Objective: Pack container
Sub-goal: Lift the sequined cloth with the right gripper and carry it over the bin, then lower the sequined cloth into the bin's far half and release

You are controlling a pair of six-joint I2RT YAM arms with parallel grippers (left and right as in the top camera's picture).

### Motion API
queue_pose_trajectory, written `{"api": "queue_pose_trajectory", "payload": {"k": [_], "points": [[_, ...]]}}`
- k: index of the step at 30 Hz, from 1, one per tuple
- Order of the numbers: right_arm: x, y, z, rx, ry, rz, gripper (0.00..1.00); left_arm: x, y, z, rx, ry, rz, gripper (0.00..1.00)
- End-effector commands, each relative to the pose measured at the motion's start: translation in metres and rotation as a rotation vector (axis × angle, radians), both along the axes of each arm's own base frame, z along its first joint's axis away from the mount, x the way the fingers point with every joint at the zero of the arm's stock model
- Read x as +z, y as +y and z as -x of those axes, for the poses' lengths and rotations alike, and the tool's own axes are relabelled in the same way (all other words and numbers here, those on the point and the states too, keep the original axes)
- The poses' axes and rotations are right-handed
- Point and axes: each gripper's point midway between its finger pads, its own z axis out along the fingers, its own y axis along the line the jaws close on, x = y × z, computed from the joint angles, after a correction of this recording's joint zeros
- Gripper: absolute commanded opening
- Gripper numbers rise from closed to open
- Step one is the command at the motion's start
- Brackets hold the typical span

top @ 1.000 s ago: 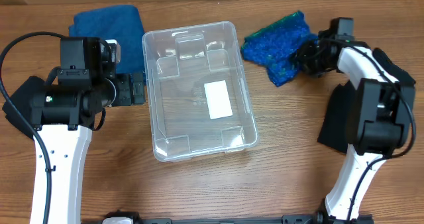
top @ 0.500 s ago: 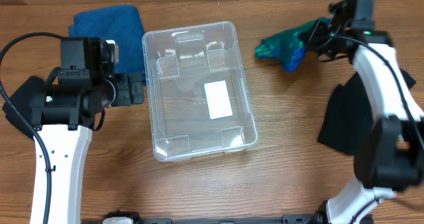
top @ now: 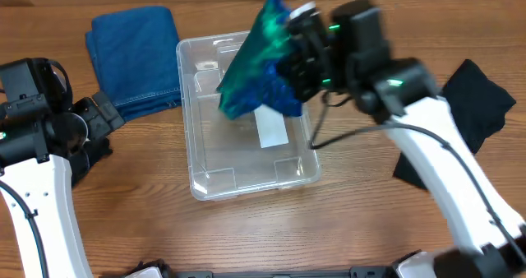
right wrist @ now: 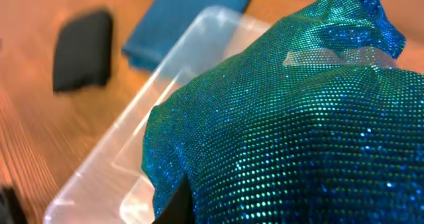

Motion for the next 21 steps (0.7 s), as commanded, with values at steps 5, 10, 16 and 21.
{"api": "queue_pose_trajectory", "payload": {"k": [5,10,16,21], "points": [[-0.083,0.055,-0.005,0.199,0.017,0.144,0.04,0.007,-0.002,-0.003,0.012,-0.027,0.025,1.0],[-0.091,0.059,-0.024,0.155,-0.03,0.16,0.34,0.007,-0.002,-0.004,0.013,-0.028,0.025,1.0],[-0.074,-0.028,-0.091,-0.4,-0.165,0.372,1.0,0.007,-0.002,-0.003,0.012,-0.027,0.026,1.0],[0.011,-0.079,-0.085,-0.653,-0.277,0.275,1.0,0.008,-0.002,-0.005,0.011,-0.034,0.024,1.0]]}}
